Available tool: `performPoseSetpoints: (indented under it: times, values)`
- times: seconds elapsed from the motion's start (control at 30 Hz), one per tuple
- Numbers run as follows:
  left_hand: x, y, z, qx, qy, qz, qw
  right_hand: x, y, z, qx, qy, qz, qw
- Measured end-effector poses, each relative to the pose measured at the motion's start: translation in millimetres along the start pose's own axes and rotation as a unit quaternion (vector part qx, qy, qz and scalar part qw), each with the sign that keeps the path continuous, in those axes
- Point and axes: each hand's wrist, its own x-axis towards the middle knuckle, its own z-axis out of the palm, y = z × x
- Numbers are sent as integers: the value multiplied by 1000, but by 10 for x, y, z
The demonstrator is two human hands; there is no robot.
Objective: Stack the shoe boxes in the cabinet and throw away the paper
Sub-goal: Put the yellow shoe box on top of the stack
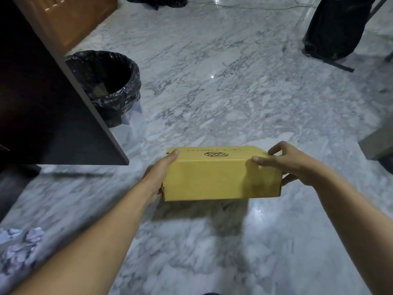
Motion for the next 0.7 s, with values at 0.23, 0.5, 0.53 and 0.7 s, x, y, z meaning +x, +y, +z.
performPoseSetpoints:
  times: [0.23,0.5,0.53,0.7]
  values:
    - [-17,-327,-129,42,-52,27,997,-91,335,213,-27,-116,-2,993]
    - [-115,-511,-195,209,-30,119,970,-78,471,497,-81,-80,-60,992]
    - [-131,-512,-199,208,-28,125,970,-88,469,498,-83,-72,-67,992]
    - [-314,-407,-245,201,-14,147,968,-261,359,394,-84,-42,-98,991]
